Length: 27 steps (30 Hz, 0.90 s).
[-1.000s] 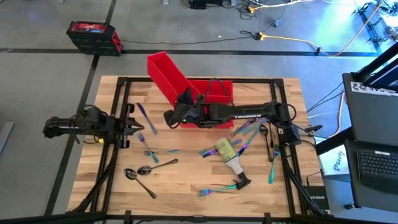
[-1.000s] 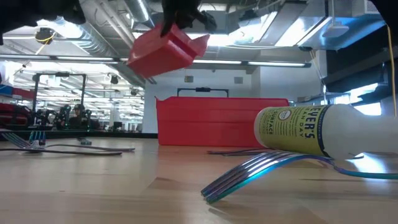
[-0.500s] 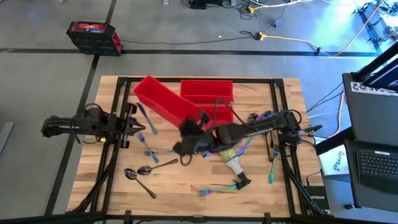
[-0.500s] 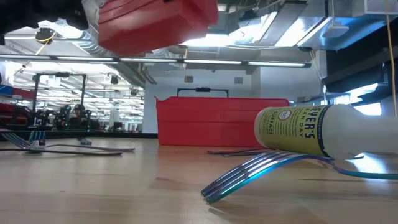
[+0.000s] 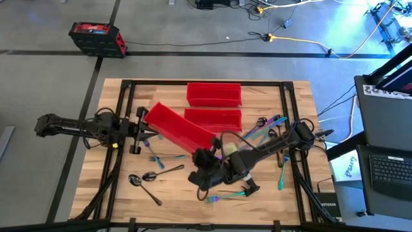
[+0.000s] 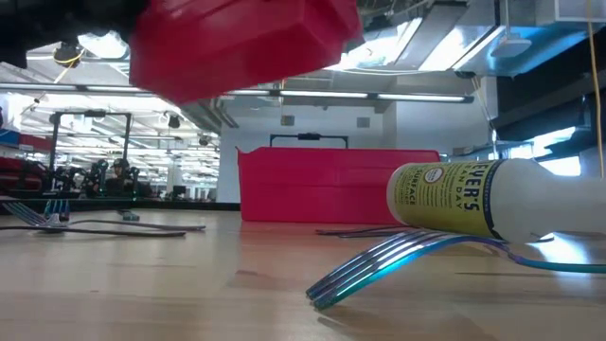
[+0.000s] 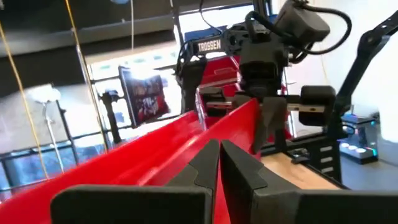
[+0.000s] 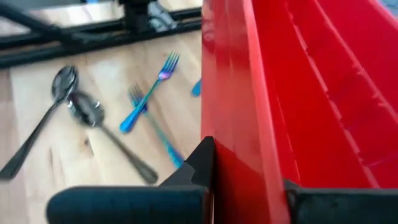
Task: Sort silverware
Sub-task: Prepare the red bins
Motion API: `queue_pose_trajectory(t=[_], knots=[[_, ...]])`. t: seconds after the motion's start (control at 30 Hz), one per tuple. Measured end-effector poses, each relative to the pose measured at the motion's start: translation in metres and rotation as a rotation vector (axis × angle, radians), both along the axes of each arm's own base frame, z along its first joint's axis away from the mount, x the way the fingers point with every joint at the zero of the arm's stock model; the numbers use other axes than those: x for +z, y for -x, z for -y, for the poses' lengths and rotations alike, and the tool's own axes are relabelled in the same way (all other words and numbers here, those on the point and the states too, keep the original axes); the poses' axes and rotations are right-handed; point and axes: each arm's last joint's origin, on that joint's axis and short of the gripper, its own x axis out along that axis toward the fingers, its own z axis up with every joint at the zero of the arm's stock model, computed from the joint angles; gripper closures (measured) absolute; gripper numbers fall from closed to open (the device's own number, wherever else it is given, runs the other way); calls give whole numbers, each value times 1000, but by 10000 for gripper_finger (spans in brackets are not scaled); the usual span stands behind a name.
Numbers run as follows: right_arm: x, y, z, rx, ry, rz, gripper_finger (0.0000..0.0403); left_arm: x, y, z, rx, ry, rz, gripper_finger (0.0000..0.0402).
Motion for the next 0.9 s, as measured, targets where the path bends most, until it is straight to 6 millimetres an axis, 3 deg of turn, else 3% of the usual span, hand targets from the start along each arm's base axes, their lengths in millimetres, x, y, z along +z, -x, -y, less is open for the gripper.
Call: queue_pose_trajectory(t=[0.2,0.33,0.57,0.7,0.9], knots=[[-22,10,-11,-8,-15,-35,403,8,2,4,-90,2,86,400],[-43,20,-6,-68,-39,-53,403,19,5,8,-158,29,167,400],[-70,39,-2,-36,-102,43,403,20,-9,24,-338,68,64,400],[-90,42,-2,73,-138,43,403,19,-21,32,-297,43,15,400],[-97,43,-1,150,-105,39,403,11,-38,39,-278,7,-78,400]])
